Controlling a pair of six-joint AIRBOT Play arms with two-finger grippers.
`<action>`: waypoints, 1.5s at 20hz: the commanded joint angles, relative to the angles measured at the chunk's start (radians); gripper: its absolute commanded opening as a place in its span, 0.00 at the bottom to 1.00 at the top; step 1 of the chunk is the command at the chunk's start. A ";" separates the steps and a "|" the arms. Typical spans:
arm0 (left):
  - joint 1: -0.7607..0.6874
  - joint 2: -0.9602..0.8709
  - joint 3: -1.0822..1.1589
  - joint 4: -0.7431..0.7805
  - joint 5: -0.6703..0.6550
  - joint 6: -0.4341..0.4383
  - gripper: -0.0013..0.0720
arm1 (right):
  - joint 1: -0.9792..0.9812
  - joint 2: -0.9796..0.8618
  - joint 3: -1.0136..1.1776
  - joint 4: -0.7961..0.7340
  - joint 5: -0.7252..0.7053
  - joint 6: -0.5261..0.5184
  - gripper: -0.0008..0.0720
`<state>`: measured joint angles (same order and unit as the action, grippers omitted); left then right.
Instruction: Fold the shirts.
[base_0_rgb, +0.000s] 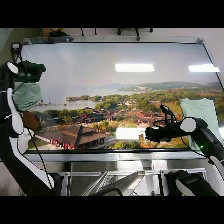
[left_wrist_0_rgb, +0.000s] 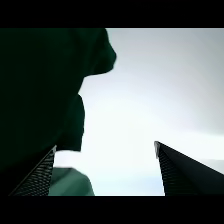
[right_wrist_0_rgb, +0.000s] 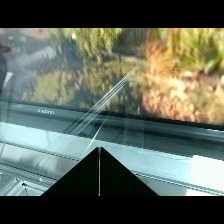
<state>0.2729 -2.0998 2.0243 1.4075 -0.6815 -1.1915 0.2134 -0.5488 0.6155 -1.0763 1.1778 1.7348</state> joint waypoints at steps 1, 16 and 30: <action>-0.002 -0.129 -0.027 0.076 0.302 0.000 0.98 | 0.001 0.000 0.000 0.000 0.000 0.000 0.04; 0.047 -0.001 0.002 0.024 0.196 0.020 0.04 | 0.001 0.000 0.000 0.001 0.000 0.000 0.04; -0.390 0.771 -0.203 -0.128 -0.735 -0.207 0.04 | 0.001 0.000 0.000 0.000 0.000 0.000 0.04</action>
<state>-0.0204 -1.4235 1.9343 1.2884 -1.1545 -1.3125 0.2134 -0.5488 0.6155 -1.0763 1.1778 1.7348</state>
